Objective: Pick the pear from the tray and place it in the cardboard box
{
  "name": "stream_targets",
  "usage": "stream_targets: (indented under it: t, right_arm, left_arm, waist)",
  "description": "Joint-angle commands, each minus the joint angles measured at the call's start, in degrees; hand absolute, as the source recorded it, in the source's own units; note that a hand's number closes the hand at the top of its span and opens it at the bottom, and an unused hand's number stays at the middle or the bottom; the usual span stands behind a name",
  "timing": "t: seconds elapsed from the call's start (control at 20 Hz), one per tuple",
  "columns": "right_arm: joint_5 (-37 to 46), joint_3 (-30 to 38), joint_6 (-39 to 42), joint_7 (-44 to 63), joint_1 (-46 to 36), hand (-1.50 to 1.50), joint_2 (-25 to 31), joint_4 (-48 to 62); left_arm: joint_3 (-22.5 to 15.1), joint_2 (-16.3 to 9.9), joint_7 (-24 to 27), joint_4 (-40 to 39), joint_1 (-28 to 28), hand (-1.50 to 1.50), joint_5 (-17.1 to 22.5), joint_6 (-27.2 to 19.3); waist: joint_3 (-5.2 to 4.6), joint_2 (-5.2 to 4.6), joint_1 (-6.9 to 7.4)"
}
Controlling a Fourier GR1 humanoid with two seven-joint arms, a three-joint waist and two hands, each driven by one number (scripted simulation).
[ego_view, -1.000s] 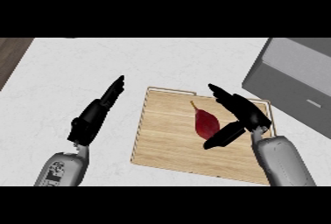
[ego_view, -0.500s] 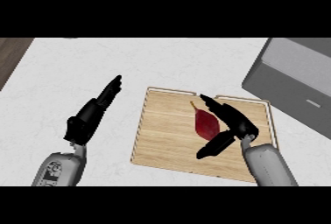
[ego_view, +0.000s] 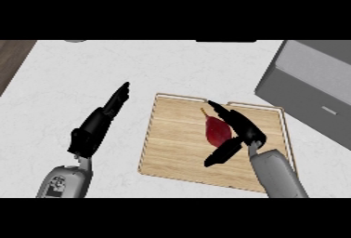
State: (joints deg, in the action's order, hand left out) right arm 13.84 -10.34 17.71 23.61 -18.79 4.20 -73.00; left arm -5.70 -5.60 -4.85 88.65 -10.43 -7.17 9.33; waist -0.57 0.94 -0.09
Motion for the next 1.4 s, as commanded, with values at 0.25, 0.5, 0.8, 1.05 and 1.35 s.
stream_targets:
  t: [0.25, 0.5, 0.8, 1.05, 1.35]
  right_arm:
    - [4.9, -2.7, -1.9, -7.0, 1.1, 1.50, -2.8, 7.2]
    - [8.6, -1.3, -5.6, -10.9, 1.3, 1.50, -1.1, 8.3]
    - [14.2, -7.2, 8.1, -31.2, -0.2, 1.50, 21.3, -5.9]
    - [18.5, -7.6, 6.3, -48.7, -2.8, 1.50, 33.4, -13.2]
    - [15.3, 3.3, -1.3, -73.3, 0.5, 1.50, 46.2, -13.4]
  left_arm:
    - [0.6, 1.0, 0.9, -2.3, -1.2, 0.00, -0.5, 0.1]
    - [-0.1, 0.6, 3.2, -1.1, 1.8, 0.00, -2.1, 0.3]
    - [2.1, 0.1, -0.1, -0.8, -0.2, 0.00, 0.1, 0.7]
    - [1.8, 0.2, 0.7, -1.0, 1.3, 0.00, -0.9, -0.1]
    - [3.3, 0.1, 0.4, -0.1, 1.2, 0.00, -0.3, -1.0]
  waist:
    - [0.58, -1.05, 0.35]
    - [0.58, -1.01, 0.39]
    - [0.74, 0.47, -1.44]
    - [1.15, 1.11, -2.77]
    - [1.48, -0.11, -5.38]
